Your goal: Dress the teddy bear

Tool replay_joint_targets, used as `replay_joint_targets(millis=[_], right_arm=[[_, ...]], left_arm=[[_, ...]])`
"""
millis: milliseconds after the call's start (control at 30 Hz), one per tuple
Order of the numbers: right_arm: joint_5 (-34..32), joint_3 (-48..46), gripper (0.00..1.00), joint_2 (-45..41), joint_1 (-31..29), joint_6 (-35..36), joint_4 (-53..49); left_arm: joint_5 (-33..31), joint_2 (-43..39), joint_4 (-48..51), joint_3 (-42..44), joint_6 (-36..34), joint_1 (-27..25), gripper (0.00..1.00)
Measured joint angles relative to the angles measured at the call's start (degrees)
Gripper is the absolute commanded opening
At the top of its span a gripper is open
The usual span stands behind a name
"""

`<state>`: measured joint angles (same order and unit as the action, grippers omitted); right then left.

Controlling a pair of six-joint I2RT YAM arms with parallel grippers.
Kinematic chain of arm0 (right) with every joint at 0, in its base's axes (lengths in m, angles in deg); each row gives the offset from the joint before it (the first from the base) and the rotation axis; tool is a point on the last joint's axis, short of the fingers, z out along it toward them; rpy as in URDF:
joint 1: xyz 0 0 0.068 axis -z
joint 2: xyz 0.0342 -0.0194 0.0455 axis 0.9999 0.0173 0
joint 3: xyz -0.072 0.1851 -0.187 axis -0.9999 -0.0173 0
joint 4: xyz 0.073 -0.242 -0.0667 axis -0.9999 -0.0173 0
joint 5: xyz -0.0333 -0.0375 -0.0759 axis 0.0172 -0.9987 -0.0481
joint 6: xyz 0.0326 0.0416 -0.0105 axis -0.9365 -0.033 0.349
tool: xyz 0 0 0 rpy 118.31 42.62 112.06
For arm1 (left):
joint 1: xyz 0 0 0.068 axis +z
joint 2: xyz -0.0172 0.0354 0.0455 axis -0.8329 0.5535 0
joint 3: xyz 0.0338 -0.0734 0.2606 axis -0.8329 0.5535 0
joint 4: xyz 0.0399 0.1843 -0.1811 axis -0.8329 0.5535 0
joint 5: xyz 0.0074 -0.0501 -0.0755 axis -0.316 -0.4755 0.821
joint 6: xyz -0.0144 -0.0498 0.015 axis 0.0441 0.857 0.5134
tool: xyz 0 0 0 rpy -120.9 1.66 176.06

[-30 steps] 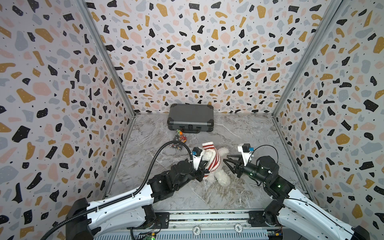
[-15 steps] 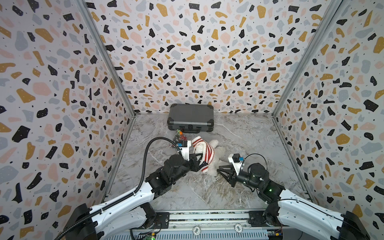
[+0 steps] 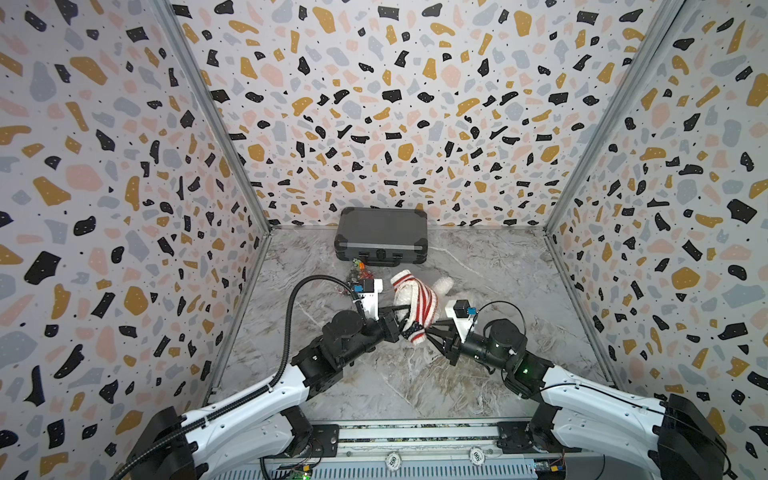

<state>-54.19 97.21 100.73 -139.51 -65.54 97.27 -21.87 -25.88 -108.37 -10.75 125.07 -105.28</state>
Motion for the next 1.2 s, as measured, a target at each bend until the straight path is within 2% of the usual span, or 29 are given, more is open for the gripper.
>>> replay_joint_targets(millis=[133, 467, 667, 967, 1200], right_arm=[[-0.42, 0.00, 0.31, 0.09, -0.52, 0.63, 0.79], [-3.19, 0.63, 0.01, 0.24, -0.63, 1.53, 0.59], [-4.63, 0.20, 0.00, -1.14, -1.05, 1.46, 0.28], [-5.95, -6.21, 0.00, -8.20, -2.36, -1.16, -0.83], [-7.61, -9.64, 0.00, -8.94, -2.80, -3.93, -3.28]], left_arm=[[0.39, 0.00, -0.59, 0.00, 1.03, 0.02, 0.00], [1.49, 0.00, -1.66, 0.00, 1.99, 0.04, 0.00], [1.46, -0.66, -2.10, 0.00, 3.10, 0.04, 0.00], [1.46, -1.81, -0.81, 0.00, 3.80, -0.13, 0.00], [1.07, -3.19, -0.72, -0.02, 3.98, -0.04, 0.00]])
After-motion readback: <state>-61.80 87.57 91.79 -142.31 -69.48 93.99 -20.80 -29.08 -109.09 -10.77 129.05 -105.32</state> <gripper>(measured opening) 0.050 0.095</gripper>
